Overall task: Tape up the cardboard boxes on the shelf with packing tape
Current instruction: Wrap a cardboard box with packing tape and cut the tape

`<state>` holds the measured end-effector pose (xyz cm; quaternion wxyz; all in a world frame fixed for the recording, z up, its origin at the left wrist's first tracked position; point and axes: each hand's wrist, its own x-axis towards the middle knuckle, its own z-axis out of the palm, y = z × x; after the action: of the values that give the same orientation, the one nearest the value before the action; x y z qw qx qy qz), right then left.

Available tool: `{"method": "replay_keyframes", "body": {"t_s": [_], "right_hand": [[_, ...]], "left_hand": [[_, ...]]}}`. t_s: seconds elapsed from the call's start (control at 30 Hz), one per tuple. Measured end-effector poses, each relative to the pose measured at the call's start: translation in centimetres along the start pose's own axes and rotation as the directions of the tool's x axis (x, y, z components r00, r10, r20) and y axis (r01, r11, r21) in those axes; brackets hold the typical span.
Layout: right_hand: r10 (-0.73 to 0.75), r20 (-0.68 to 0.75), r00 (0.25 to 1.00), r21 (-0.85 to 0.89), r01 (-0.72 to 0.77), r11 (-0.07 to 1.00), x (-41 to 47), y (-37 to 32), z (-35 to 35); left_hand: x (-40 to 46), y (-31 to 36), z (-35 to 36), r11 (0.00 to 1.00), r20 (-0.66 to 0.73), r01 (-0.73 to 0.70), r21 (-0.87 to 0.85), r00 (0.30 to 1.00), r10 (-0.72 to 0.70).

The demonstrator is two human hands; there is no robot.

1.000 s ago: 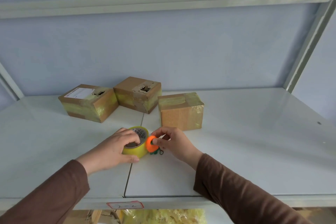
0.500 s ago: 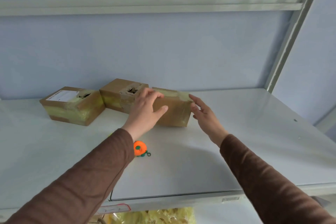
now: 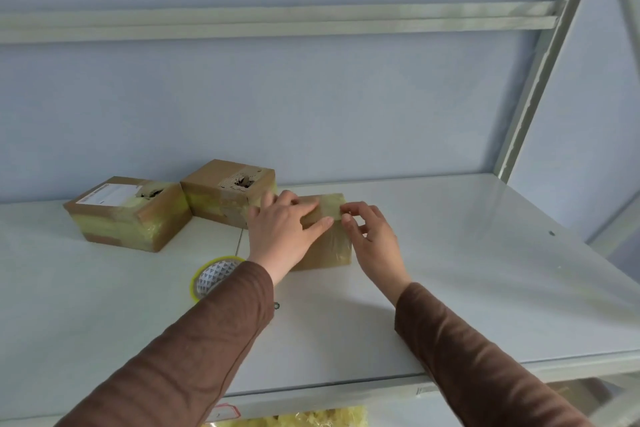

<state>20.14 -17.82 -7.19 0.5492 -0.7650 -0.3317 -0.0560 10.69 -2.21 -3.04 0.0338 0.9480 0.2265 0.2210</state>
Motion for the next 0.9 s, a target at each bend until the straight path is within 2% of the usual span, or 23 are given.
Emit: {"method": "replay_keyframes", "body": {"t_s": [0.1,0.23,0.33,0.43,0.57,0.67,0.77,0.83,0.9], "right_hand": [[-0.067,-0.01,0.998,-0.121,0.065,0.99,0.1,0.0,0.2],[-0.145,0.044,0.988,-0.16,0.151,0.976,-0.1,1.0,0.1],[-0.173,0.118,0.978,-0.229,0.196,0.954,-0.1,2.0,0.0],[-0.166,0.136,0.977,-0.193,0.19,0.963,0.0,2.1,-0.1],[-0.103,0.072,0.992,-0.03,0.106,0.994,0.2,1.1,-0.1],[-0.079,0.082,0.994,-0.13,0.089,0.988,0.2,0.6,0.5],[-0.083,0.104,0.991,-0.187,0.102,0.977,0.0,0.2,0.6],[-0.068,0.124,0.99,-0.149,0.086,0.985,0.0,-0.1,0.0],[-0.071,0.101,0.992,-0.112,0.082,0.99,-0.3,-0.1,-0.9]], "left_hand": [[-0.3,-0.1,0.9,0.998,-0.068,-0.039,0.051,0.997,0.043],[-0.6,-0.6,1.8,0.989,-0.112,-0.144,0.031,0.983,0.146],[-0.3,-0.7,1.9,0.985,-0.079,-0.163,0.058,0.983,0.168],[-0.3,-0.9,1.8,0.979,-0.028,-0.165,0.124,0.985,0.169],[-0.1,-0.3,1.4,0.995,-0.072,-0.102,-0.003,0.992,0.101],[-0.2,-0.3,1.7,0.989,-0.063,-0.13,0.069,0.989,0.134],[-0.2,-0.7,1.3,0.982,0.018,-0.177,0.07,0.984,0.176],[-0.3,-1.0,0.7,0.982,0.085,-0.188,-0.013,0.978,0.189],[-0.7,-1.4,-0.3,0.967,0.15,-0.113,-0.229,0.977,0.149]]}}
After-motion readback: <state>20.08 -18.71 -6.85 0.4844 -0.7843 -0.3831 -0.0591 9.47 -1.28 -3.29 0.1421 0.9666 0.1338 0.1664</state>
